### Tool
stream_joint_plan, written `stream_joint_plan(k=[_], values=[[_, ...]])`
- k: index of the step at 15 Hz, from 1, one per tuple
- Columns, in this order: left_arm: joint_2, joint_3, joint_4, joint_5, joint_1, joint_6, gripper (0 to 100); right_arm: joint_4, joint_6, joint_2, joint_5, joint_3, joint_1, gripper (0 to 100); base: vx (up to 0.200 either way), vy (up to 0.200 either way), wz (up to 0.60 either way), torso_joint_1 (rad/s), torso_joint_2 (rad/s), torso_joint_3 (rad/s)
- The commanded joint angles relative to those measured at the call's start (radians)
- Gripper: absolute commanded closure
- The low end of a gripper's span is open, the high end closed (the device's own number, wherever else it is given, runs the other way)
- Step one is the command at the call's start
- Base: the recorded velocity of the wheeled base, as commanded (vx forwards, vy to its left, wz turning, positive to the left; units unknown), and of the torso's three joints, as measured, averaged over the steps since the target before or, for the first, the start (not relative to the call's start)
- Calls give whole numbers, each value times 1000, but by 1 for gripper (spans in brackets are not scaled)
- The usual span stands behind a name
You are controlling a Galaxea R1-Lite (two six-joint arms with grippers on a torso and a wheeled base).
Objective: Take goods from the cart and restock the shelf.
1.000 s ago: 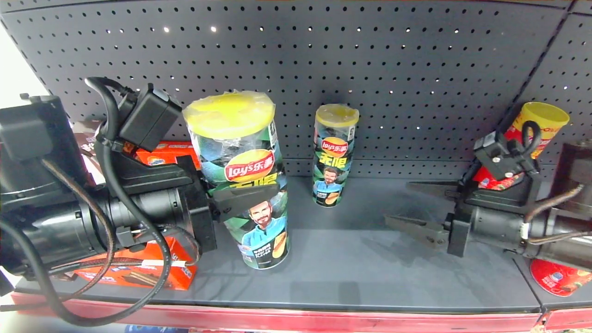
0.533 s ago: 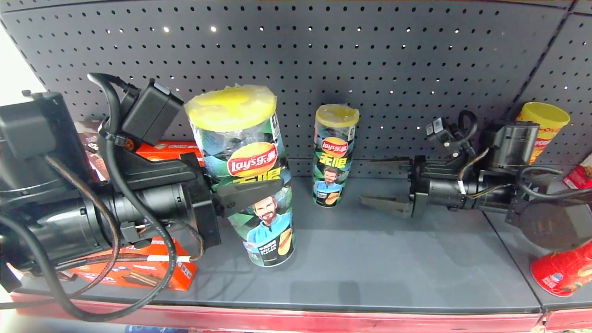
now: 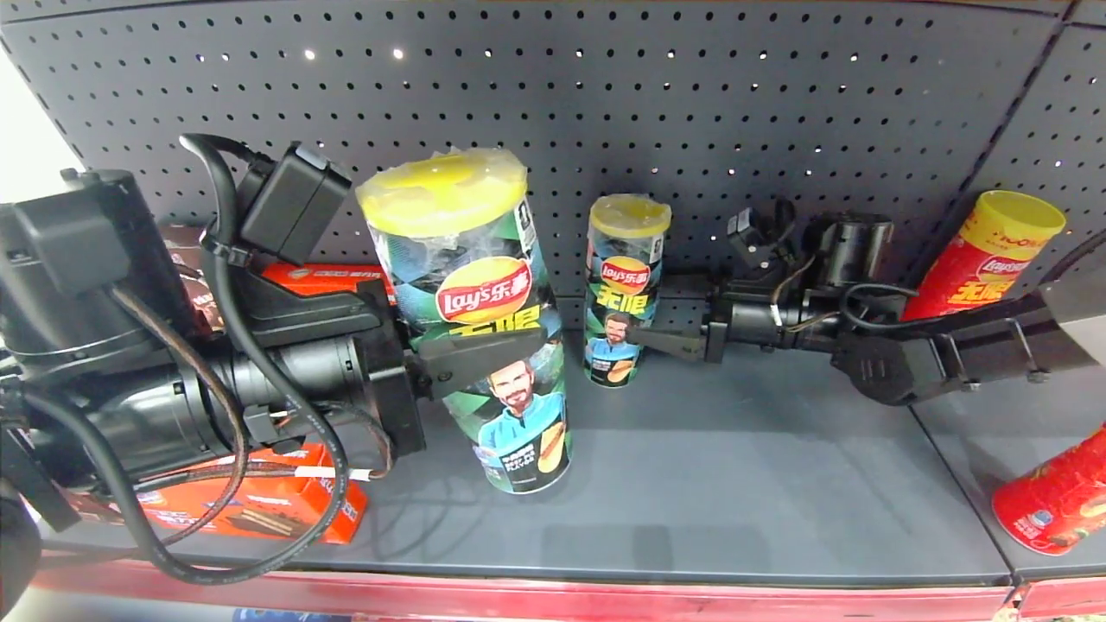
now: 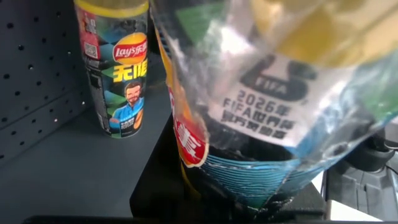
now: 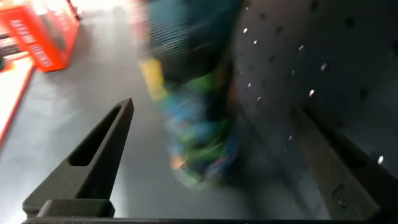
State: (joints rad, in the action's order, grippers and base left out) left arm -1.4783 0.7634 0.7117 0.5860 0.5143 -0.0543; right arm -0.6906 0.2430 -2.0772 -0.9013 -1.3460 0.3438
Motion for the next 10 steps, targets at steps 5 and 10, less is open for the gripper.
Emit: stream_joint_plan(k=[5,10], values=[[-23,-7,8,0,-10,1,100,0,-25,-149,-1,-148,46,0,0,0,0,0,0,0],[-30,-13,26,-2,-10,-1,100,-18,-27,-167,2,-151,66,100,0,0,0,0,0,0]])
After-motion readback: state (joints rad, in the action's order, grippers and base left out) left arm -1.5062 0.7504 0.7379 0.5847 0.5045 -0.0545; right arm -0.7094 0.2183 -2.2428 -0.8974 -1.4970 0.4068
